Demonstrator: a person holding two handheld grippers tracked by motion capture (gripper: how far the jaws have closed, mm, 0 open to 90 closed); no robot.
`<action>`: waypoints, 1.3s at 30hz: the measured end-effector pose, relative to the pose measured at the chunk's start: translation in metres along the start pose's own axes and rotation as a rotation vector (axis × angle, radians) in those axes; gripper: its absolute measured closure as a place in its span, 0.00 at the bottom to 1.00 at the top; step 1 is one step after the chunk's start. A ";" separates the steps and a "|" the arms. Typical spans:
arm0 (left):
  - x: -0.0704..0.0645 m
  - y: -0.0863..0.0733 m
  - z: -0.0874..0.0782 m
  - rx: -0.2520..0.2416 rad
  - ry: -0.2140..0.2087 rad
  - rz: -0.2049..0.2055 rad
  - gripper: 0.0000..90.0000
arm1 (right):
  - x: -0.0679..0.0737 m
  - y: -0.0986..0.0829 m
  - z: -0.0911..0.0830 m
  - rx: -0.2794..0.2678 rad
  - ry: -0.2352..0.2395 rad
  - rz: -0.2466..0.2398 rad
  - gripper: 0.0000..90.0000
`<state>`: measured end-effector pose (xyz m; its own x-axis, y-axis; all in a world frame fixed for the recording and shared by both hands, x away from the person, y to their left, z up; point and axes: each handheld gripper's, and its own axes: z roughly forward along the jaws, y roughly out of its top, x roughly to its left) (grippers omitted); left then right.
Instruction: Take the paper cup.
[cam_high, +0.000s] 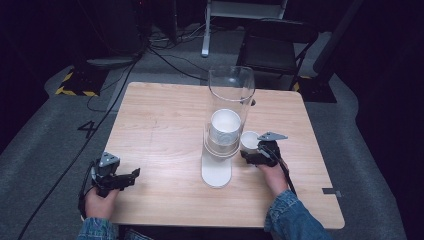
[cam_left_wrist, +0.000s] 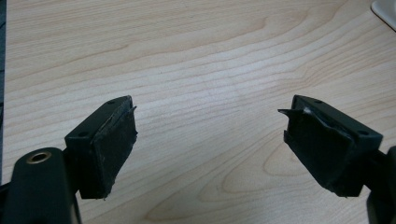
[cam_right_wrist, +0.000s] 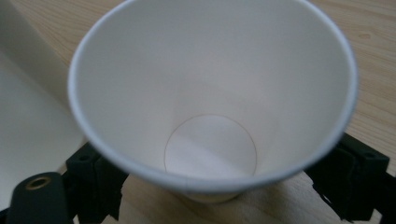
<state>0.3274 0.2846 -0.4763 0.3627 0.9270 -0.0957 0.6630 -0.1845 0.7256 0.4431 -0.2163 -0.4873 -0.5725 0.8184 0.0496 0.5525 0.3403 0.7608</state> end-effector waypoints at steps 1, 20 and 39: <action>0.000 0.000 0.001 0.000 -0.002 0.001 0.19 | 0.001 0.001 -0.003 -0.002 -0.001 -0.005 0.12; -0.002 0.010 0.005 -0.005 -0.019 0.012 0.18 | -0.026 0.001 -0.096 -0.155 -0.011 -0.024 0.07; 0.005 0.021 0.011 -0.028 -0.014 0.001 0.19 | -0.081 -0.020 -0.143 -0.142 -0.083 0.037 0.16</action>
<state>0.3507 0.2815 -0.4689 0.3722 0.9223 -0.1043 0.6441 -0.1757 0.7445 0.3925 -0.3556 -0.4141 -0.4981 0.8666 0.0303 0.4780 0.2453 0.8434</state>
